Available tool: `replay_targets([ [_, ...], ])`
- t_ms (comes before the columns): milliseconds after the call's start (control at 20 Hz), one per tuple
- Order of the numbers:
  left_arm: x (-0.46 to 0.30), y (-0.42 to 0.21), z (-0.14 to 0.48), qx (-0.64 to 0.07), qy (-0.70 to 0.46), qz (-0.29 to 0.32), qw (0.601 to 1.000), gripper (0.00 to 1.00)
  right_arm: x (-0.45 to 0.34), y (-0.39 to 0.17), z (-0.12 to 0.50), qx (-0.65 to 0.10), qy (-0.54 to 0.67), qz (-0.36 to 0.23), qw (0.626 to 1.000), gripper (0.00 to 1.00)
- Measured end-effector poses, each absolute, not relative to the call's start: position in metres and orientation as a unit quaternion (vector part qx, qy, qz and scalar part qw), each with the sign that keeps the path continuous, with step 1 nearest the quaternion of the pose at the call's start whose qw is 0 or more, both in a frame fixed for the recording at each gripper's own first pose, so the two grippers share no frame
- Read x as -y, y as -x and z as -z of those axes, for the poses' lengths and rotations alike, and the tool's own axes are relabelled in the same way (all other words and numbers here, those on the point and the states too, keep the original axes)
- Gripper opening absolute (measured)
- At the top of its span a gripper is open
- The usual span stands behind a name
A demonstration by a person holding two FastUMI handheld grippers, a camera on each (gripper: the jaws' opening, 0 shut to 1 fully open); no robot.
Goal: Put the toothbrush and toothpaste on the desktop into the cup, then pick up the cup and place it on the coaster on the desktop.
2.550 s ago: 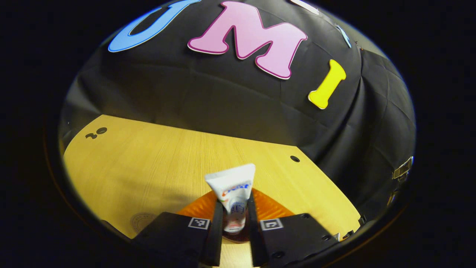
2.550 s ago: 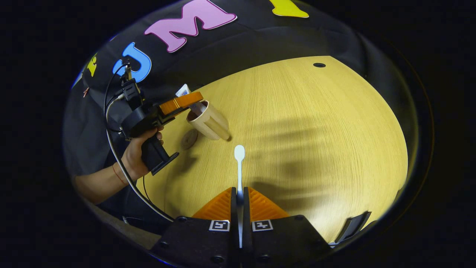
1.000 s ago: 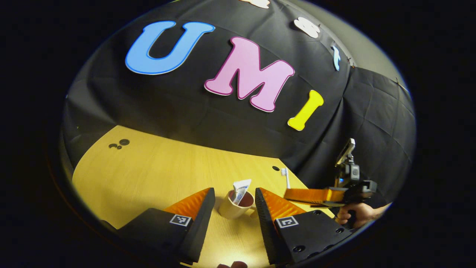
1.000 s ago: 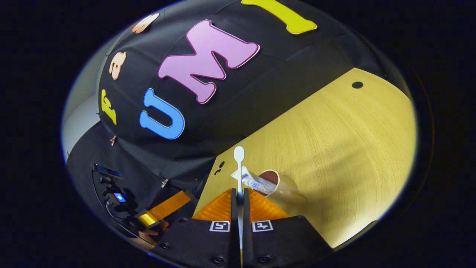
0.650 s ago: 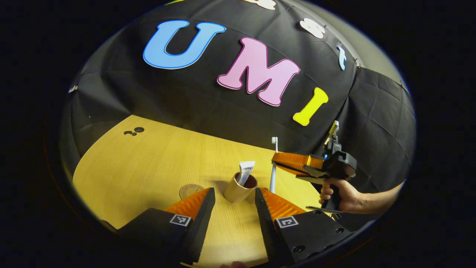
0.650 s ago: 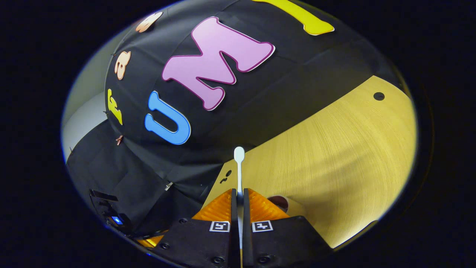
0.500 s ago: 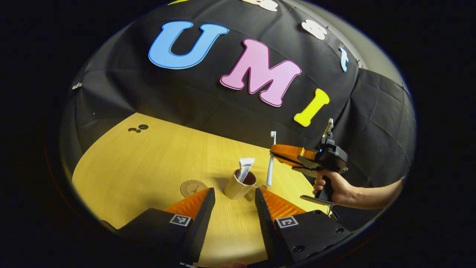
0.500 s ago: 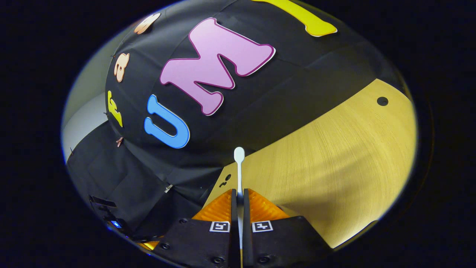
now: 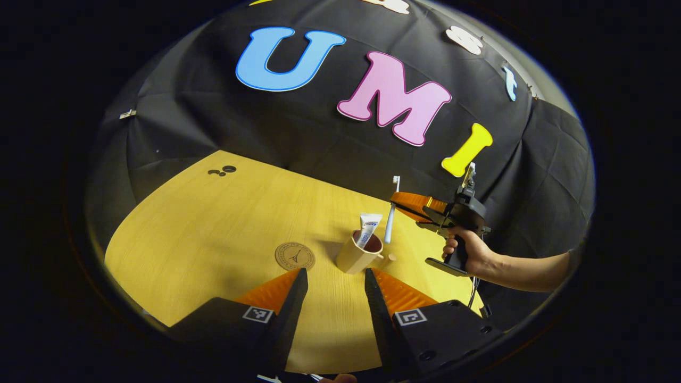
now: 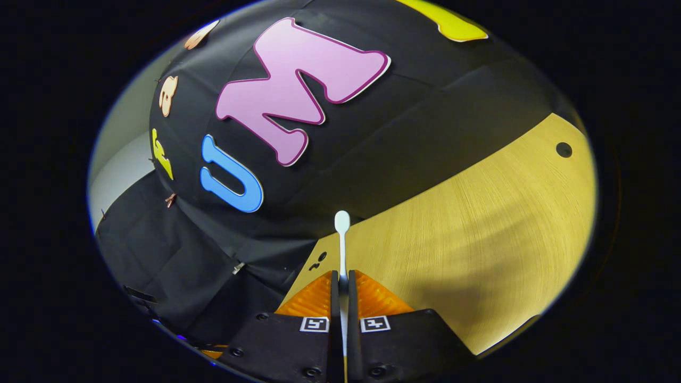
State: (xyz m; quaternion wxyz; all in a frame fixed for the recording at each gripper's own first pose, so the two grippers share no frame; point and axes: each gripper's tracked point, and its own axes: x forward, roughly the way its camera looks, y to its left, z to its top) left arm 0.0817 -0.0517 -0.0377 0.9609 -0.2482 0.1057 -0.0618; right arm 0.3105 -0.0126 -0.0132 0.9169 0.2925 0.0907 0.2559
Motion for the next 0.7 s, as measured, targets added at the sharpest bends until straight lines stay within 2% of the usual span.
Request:
replay_targets([
  [700,0.059,-0.08,0.049,-0.133,0.221,0.04,0.965,0.69,-0.009,-0.326,0.057,-0.111,-0.198,-0.27,0.936,0.07],
])
